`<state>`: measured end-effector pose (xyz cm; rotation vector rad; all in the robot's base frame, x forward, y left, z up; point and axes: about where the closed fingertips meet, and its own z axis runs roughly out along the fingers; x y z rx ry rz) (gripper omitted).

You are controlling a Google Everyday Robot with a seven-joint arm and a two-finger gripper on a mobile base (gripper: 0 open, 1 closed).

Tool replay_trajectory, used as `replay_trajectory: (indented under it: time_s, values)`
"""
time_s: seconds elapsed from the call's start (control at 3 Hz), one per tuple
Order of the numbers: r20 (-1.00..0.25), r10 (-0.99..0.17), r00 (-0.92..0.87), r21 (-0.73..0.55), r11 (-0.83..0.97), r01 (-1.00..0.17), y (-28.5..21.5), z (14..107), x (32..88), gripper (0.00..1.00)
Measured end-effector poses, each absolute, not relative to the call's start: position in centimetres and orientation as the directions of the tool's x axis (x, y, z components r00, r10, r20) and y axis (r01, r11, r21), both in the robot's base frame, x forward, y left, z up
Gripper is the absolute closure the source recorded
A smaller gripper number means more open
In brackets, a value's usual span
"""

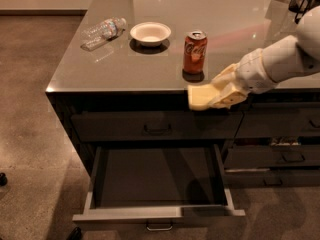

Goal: Pick sponge from middle drawer and place on counter

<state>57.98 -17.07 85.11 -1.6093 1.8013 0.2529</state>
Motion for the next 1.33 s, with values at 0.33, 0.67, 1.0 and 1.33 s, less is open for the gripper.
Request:
replay_trajectory:
  time_s: [0.33, 0.67, 1.0, 1.33]
  values:
    - [-0.610, -0.791, -0.041, -0.297, 0.277, -0.914, -19.9, 85.8, 59.6, 1.00]
    - [-0.615, -0.787, -0.040, -0.299, 0.280, -0.912, -20.0, 86.1, 59.8, 1.00]
    - [-0.653, -0.756, -0.029, -0.310, 0.302, -0.901, -20.5, 88.0, 61.1, 1.00]
    - [-0.698, -0.714, -0.058, -0.313, 0.377, -0.872, -22.7, 90.3, 63.3, 1.00]
